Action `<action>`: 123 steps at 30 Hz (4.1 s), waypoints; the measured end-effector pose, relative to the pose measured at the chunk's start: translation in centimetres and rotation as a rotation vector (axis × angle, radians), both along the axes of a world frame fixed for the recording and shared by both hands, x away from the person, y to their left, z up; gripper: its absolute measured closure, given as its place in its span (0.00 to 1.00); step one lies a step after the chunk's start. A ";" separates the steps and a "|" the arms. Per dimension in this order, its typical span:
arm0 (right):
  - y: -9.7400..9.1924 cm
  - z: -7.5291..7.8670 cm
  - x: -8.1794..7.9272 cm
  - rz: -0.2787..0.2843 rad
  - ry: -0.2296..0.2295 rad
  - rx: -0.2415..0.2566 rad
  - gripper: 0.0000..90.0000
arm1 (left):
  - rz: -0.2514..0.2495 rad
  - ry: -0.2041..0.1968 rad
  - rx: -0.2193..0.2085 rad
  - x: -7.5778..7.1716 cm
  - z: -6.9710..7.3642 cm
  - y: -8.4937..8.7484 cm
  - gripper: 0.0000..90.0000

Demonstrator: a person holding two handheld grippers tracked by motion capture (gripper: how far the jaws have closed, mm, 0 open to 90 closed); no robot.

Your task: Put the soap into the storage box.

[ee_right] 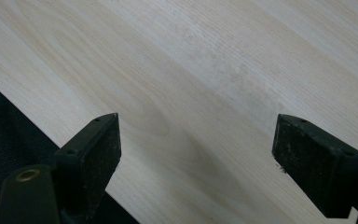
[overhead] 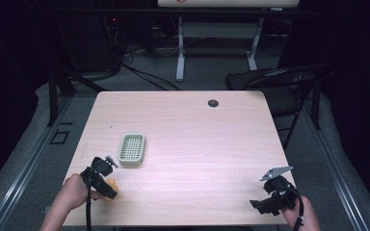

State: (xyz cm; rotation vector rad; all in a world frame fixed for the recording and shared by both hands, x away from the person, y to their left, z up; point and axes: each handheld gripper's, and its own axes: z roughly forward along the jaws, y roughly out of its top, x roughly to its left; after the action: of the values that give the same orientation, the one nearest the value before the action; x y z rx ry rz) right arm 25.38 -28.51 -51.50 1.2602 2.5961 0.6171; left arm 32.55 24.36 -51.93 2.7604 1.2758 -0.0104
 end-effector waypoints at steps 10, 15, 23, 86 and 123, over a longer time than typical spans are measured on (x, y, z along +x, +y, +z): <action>0.0 -0.1 0.0 -0.001 0.000 0.004 0.17 | 0.000 -0.018 -0.016 0.6 0.9 0.1 0.30; 0.0 -0.1 0.0 -0.003 -0.001 -0.004 0.17 | -0.006 -0.022 -0.023 1.0 1.5 0.0 0.30; 0.0 -0.2 0.0 0.000 -0.008 0.002 0.17 | -0.012 -0.026 -0.022 1.9 1.9 -0.1 0.30; 0.3 -0.4 0.0 0.016 0.010 -0.011 0.17 | -0.079 -0.043 -0.008 10.5 4.8 -3.9 0.30; 0.5 -0.8 0.0 0.015 0.024 0.008 0.17 | -0.032 -0.061 0.012 14.0 2.4 -5.0 0.30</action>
State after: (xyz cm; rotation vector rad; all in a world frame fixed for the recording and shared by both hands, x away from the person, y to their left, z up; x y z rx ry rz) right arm 25.40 -28.03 -52.30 1.2593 2.6270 0.6193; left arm 46.55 19.31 -49.55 2.7682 1.2206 0.0781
